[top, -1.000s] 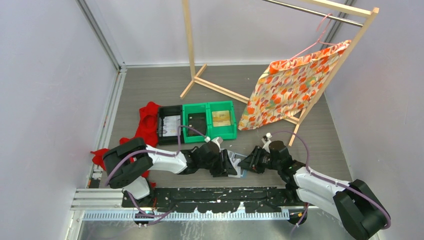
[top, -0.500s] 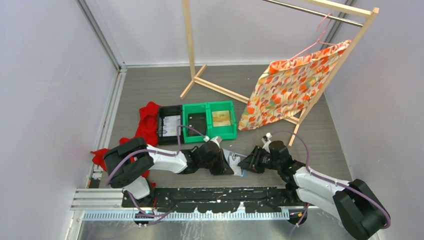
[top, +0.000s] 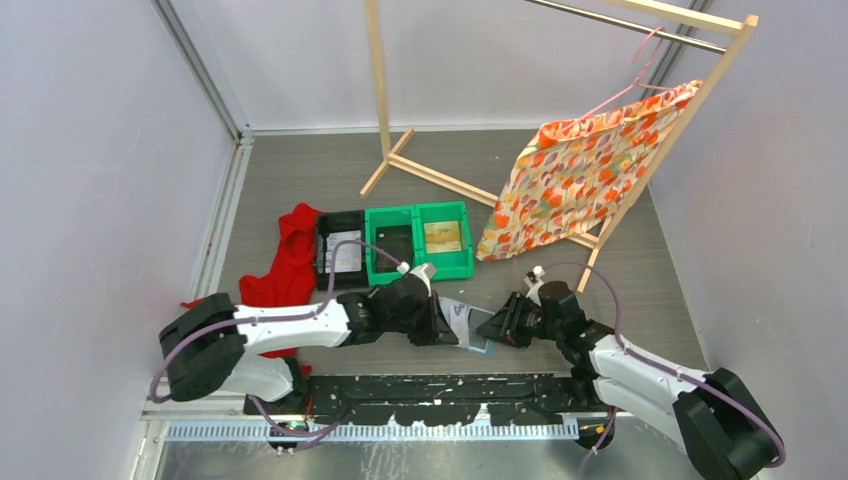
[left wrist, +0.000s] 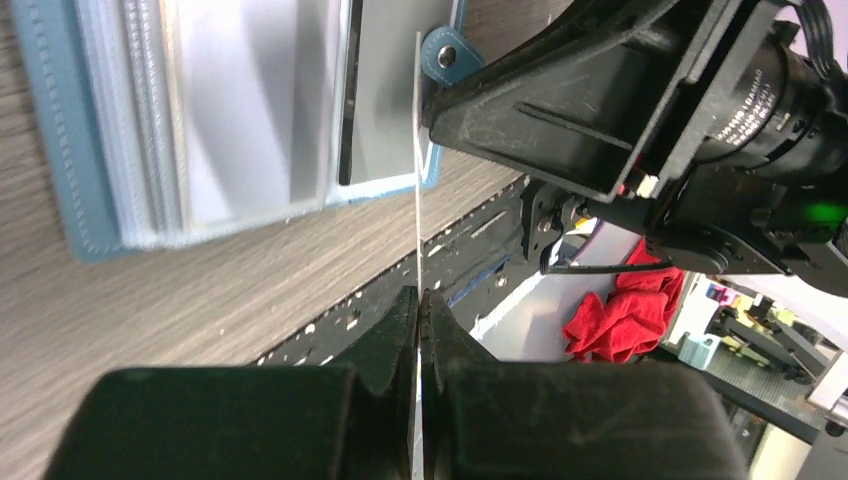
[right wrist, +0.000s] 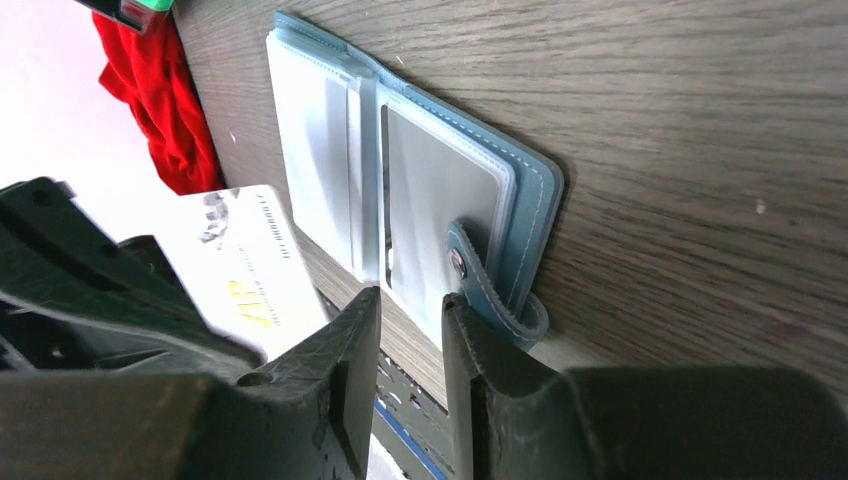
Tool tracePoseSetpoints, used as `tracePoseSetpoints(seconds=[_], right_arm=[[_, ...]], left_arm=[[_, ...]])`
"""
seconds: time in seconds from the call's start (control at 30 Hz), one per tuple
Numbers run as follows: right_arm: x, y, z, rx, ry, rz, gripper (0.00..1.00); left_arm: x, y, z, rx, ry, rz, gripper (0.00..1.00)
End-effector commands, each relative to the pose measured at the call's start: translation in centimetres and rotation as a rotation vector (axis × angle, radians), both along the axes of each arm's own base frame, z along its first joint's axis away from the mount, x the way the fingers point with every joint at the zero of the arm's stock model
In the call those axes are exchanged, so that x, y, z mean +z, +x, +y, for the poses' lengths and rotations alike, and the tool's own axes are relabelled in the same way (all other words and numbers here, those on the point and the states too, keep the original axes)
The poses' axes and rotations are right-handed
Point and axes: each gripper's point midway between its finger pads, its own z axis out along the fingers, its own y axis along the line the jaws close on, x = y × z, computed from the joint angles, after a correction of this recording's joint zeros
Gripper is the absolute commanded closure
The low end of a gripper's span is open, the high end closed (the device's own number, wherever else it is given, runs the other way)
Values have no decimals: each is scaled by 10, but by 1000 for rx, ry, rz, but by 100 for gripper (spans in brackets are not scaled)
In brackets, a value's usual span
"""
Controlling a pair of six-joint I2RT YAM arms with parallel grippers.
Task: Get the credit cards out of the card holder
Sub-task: Pick up the credit card from the center of the board, then place the credit card in the storage box.
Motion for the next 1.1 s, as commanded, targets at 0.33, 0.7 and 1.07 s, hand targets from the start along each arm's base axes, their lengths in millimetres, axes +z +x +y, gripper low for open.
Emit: tracePoseSetpoints(seconds=[0.33, 0.7, 1.07], right_arm=[[31, 12, -9, 44, -128, -88, 60], [39, 21, -3, 51, -123, -109, 60], [45, 15, -5, 77, -138, -112, 60]], left_arm=[[71, 26, 96, -6, 192, -185, 99], [115, 91, 214, 729, 334, -315, 99], [127, 145, 262, 1389, 334, -350, 99]])
